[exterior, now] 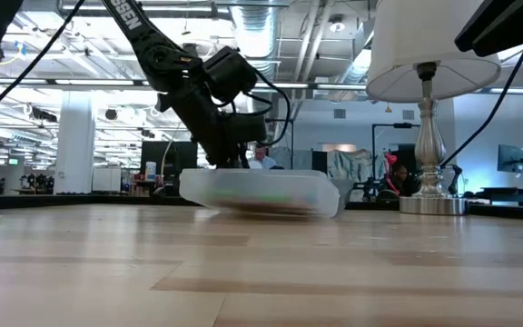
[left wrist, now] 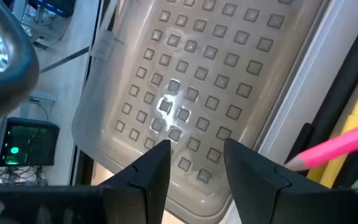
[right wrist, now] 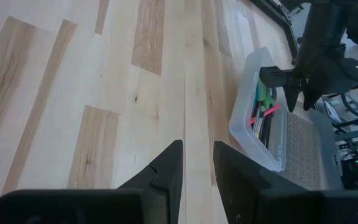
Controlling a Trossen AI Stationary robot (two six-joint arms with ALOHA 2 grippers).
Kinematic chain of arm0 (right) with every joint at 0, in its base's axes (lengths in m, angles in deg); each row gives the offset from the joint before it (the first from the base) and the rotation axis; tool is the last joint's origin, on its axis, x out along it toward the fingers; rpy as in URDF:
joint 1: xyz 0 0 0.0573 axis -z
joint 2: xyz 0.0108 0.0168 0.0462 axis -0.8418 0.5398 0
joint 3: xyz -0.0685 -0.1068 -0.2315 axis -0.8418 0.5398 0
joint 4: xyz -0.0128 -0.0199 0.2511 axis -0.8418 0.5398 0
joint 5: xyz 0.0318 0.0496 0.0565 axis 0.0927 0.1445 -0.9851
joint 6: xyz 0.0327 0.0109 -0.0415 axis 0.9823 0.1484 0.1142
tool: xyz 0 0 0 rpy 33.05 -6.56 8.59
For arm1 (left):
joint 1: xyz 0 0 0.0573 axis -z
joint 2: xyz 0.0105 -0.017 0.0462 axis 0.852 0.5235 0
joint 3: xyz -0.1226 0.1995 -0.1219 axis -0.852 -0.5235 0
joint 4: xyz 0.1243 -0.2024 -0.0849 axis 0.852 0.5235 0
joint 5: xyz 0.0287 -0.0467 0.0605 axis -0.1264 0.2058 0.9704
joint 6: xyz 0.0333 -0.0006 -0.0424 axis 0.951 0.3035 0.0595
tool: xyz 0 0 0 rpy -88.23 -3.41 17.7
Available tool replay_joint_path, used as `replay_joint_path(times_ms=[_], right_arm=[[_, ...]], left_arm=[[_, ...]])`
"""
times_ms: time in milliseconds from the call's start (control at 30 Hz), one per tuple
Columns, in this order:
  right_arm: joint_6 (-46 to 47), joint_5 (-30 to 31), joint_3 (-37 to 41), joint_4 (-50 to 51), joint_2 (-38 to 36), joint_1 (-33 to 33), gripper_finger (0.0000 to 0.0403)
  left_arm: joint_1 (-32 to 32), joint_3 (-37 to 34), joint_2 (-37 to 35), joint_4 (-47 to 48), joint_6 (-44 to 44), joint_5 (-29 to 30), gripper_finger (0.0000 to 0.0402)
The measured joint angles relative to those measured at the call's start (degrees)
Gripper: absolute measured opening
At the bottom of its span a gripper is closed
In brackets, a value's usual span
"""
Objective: Pick & place school supplies into a supply box
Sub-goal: Close the gray supply box
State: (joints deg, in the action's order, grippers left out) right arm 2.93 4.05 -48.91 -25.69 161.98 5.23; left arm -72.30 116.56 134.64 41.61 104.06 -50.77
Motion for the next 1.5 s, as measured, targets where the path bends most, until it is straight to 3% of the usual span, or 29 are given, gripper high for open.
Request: replay_joint_path(times_ms=[500,667,900,1033,1333,1500], right_arm=[[0.0,0.0,0.0,-0.2,0.0,0.0,0.0085],[0.0,0.0,0.0,-0.2,0.0,0.0,0.0085],[0.0,0.0,0.0,-0.2,0.0,0.0,0.0085],[0.0,0.0,0.0,-0.2,0.0,0.0,0.0085],[0.0,0.0,0.0,-0.2,0.0,0.0,0.0085],[0.0,0.0,0.0,-0.2,0.0,0.1,0.0085]], left_arm=[[0.5,3.5,0.1,3.5,-0.7,-0.3,0.0146],[0.3,8.4,0.2,15.0,-2.0,-1.9,0.0146],[-1.2,14.9,0.2,27.0,-4.2,-9.8,0.0146],[-1.3,15.4,0.2,28.2,-3.5,-11.7,0.0146],[-2.8,15.4,0.2,26.3,-2.9,-8.7,0.0146],[-3.9,15.5,1.4,26.2,-2.7,-11.0,0.0146]])
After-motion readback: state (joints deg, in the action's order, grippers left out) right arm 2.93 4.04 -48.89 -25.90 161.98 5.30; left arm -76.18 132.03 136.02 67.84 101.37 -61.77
